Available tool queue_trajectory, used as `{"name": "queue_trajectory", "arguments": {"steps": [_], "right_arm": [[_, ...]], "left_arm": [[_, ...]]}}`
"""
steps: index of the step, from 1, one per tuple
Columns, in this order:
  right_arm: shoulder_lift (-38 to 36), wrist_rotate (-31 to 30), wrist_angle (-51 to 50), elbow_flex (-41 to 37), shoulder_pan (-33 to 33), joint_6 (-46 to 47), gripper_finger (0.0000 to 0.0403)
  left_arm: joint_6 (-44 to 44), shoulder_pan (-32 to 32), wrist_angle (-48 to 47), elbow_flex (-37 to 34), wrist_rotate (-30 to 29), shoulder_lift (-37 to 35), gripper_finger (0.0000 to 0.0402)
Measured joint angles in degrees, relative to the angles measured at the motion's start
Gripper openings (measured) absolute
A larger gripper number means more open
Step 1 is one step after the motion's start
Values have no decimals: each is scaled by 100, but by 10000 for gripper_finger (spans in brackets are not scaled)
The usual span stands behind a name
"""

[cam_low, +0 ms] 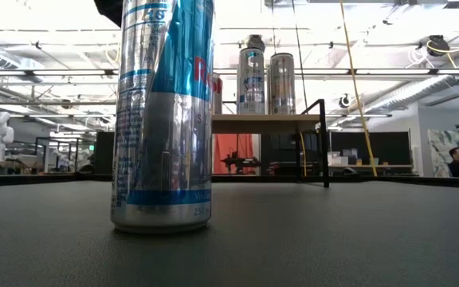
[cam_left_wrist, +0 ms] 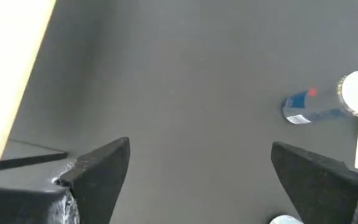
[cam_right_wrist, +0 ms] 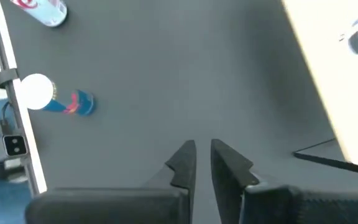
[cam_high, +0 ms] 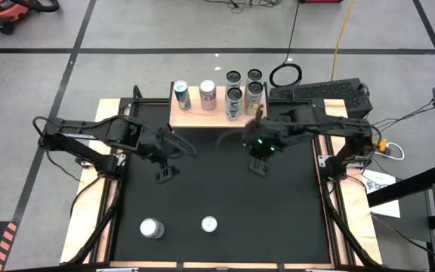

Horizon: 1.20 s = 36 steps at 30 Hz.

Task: Place canned beverage on shelf
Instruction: Put the blue soda can on the shelf aligned with the other blue soda can

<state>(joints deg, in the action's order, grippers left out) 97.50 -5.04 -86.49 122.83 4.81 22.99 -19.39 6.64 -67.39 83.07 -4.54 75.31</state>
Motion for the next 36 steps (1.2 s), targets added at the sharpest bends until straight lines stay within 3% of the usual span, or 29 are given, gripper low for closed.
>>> {"name": "queue_trajectory", "arguments": {"steps": [8, 13, 27, 36], "right_arm": [[-413, -1346, -30, 2, 1234, 667, 27], [-433, -1879, -56, 2, 1891, 1071, 27], [-16, -2080, 317, 2, 2785, 2295, 27], [302, -2794, 1160, 2, 2987, 2434, 27]], "left_arm": [[-833, 952, -628, 0, -759, -23, 393], [-1403, 1486, -727, 0, -976, -22, 393], [-2676, 2680, -644, 0, -904, -22, 393], [-2836, 3117, -645, 0, -901, -22, 393]]}}
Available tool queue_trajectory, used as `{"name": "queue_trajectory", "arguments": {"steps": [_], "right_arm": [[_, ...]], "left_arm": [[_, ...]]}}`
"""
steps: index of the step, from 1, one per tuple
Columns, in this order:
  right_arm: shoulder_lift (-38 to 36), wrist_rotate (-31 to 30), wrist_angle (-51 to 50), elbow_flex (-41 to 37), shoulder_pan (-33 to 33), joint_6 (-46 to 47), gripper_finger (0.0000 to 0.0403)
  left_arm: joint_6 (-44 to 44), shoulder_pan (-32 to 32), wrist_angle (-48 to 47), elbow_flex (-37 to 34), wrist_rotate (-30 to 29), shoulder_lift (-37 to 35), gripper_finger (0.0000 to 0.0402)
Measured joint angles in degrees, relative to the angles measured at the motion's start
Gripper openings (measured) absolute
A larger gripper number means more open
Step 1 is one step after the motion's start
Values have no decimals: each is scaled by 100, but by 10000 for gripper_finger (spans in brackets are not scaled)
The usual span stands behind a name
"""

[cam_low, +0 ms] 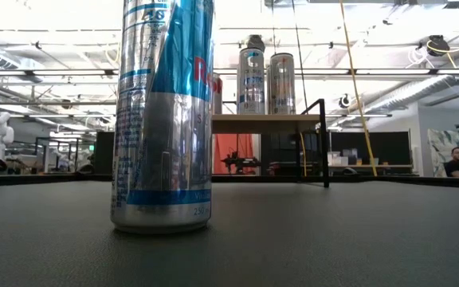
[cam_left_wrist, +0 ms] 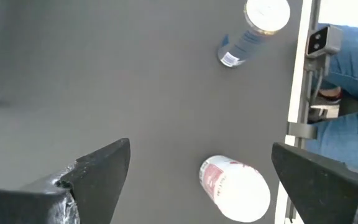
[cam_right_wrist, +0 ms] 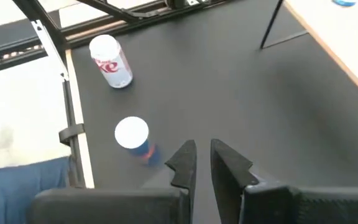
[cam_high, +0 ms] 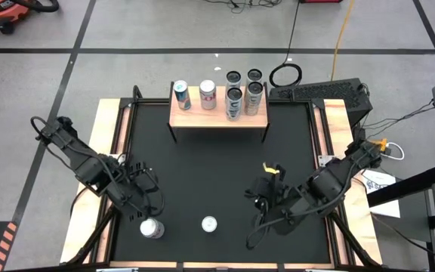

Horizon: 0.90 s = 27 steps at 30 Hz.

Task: Place canned beverage on shelf
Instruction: Put the blue soda can on the shelf aligned with the other blue soda can

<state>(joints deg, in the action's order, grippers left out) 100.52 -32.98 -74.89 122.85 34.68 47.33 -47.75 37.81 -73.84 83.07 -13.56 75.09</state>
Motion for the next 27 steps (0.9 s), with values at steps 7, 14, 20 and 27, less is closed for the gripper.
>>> {"name": "queue_trajectory", "arguments": {"steps": [7, 14, 20, 27], "right_arm": [[241, 8, 280, 0, 9, -23, 27], [444, 274, 446, 0, 9, -320, 28], [458, 464, 911, 2, 22, -895, 51], [464, 473, 1088, 2, 20, -1100, 116]], "left_arm": [[-2, 51, 6, 0, -21, 0, 393], [2, 50, 12, 0, -138, 0, 393], [4, 47, 10, 0, -160, 0, 393], [9, 47, 8, 0, -169, 0, 393]]}}
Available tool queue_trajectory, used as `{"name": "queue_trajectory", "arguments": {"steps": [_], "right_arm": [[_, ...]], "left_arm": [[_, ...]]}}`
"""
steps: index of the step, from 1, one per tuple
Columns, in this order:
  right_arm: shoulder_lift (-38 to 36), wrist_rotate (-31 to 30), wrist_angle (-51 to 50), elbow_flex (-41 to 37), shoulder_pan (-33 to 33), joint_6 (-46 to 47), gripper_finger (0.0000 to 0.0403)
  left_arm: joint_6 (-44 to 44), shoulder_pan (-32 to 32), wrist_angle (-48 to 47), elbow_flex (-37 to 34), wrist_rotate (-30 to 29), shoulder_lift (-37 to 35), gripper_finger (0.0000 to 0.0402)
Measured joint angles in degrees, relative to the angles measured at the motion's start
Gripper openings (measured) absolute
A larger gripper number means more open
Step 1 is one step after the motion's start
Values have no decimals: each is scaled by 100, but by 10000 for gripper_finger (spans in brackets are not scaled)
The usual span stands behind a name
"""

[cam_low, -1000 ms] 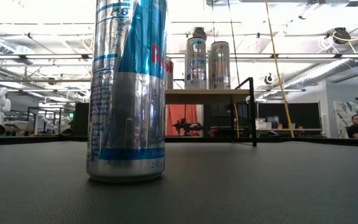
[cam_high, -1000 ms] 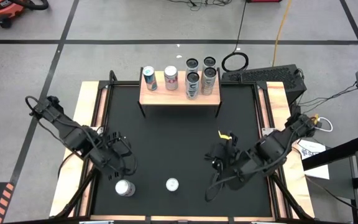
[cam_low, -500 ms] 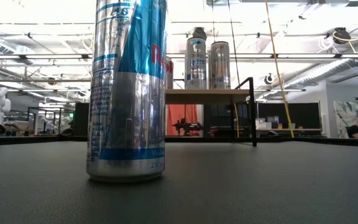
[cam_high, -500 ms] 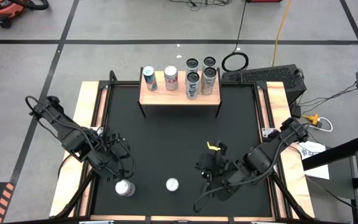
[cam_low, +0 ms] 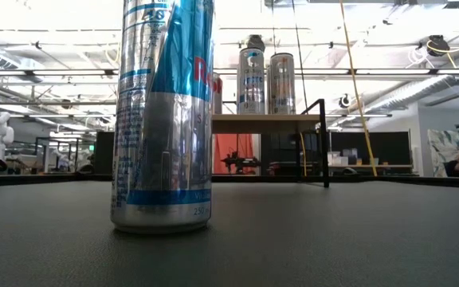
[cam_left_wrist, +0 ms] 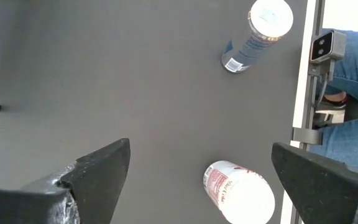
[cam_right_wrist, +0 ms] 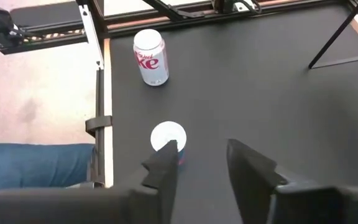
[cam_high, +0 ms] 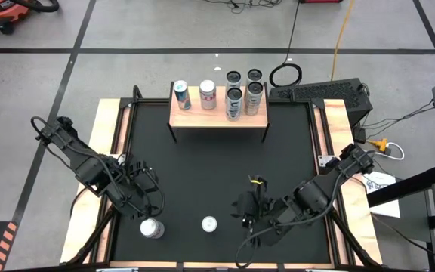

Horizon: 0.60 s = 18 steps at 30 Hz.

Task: Place canned beverage on shelf
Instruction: Put the blue soda can on the shelf aligned with the other blue soda can

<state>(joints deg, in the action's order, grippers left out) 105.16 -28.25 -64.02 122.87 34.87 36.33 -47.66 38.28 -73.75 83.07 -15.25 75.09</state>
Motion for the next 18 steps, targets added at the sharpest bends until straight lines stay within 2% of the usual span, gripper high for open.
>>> {"name": "queue_trajectory", "arguments": {"steps": [11, 18], "right_arm": [[0, 0, -5, 0, 0, -22, 249], [0, 0, 65, 0, 0, 46, 278]], "left_arm": [[50, 0, 0, 0, -63, 0, 393], [51, 1, -2, 0, -178, 0, 393]]}}
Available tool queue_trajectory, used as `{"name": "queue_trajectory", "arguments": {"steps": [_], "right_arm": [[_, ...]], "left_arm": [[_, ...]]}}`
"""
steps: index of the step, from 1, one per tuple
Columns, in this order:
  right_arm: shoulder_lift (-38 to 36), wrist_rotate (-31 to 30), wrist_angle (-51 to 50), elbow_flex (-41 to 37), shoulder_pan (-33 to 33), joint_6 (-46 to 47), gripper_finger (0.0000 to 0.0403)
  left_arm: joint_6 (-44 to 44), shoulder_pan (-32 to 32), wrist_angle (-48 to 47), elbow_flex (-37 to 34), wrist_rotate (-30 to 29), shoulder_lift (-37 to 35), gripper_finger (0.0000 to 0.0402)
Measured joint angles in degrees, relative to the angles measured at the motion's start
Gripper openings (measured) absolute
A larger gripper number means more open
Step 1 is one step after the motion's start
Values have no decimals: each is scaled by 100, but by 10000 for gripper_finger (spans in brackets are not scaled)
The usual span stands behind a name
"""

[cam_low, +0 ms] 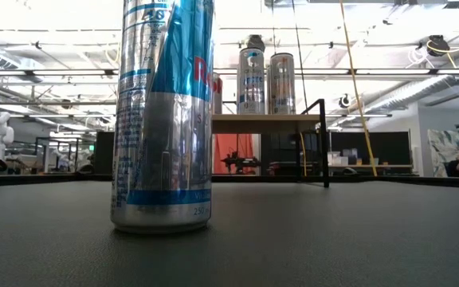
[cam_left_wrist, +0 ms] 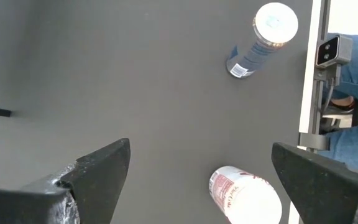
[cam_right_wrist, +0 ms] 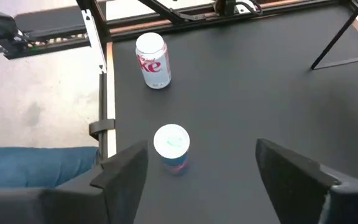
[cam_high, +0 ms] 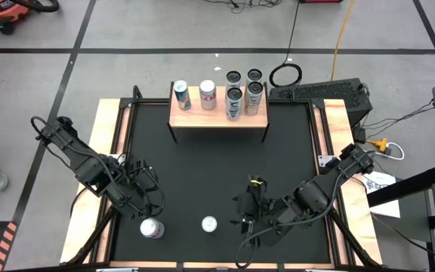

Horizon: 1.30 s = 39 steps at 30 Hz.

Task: Place canned beverage on shelf
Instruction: Put the blue soda can on the shelf aligned with the other blue soda can

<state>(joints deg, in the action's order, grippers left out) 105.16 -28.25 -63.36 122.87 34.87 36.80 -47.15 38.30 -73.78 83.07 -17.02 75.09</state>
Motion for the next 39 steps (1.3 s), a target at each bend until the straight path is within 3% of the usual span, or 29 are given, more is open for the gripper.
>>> {"name": "queue_trajectory", "arguments": {"steps": [24, 29, 39], "right_arm": [[0, 170, 338, 0, -7, -608, 276], [0, 275, 340, 0, -2, -918, 294], [0, 289, 336, 0, -2, -594, 344]], "left_arm": [[-42, -1, 0, 0, -1, 0, 393], [-42, -1, 0, 0, 1, 0, 393], [-45, -1, 0, 0, 1, 0, 393]]}}
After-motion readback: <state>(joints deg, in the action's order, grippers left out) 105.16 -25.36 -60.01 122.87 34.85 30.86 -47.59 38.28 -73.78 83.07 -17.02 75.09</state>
